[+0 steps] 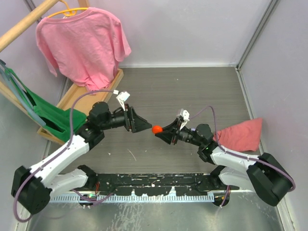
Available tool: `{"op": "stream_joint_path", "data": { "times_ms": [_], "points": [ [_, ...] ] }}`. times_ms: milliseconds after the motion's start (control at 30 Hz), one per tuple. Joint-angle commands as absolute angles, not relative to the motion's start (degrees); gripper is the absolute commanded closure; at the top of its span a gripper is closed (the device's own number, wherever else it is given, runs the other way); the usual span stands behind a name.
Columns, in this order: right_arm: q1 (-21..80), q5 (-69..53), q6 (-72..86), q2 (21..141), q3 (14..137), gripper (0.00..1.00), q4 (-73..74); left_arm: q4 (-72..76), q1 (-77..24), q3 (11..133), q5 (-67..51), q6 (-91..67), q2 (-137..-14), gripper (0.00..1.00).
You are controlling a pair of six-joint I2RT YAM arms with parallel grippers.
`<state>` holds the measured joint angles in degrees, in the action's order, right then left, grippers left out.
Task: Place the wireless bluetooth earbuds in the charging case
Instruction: Close the charging case, then place the charging case at the center of the board.
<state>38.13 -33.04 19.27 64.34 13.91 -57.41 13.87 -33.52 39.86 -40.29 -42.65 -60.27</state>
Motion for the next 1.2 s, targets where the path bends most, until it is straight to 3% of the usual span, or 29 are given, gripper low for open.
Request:
{"op": "stream_joint_path", "data": {
  "times_ms": [0, 233, 367, 767, 867, 1167],
  "points": [
    [38.1, -23.0, 18.2, 58.6, 17.8, 0.98, -35.2, -9.2, -33.0, 46.0, -24.9, -27.8, -51.8, 0.29],
    [37.7, -14.7, 22.1, 54.8, 19.5, 0.96, -16.0, -27.5, -33.0, 49.6, -5.3, -18.8, -43.3, 0.21],
    [37.0, -11.5, 24.9, 56.2, 19.6, 0.96, -10.9, -34.5, -33.0, 51.7, -0.5, -17.2, -40.2, 0.17],
    [35.3, -8.4, 28.4, 70.9, 21.0, 0.92, -16.3, -37.7, -33.0, 48.6, 8.9, -11.3, -32.6, 0.07],
    [33.5, -5.8, 29.7, 72.7, 21.0, 0.86, -16.3, -38.0, -33.0, 47.9, 9.2, -11.4, -32.8, 0.06],
    [28.7, -2.7, 32.2, 70.9, 20.3, 0.52, -13.6, -38.1, -32.5, 47.4, 8.4, -11.4, -31.8, 0.05]
  ]
}}
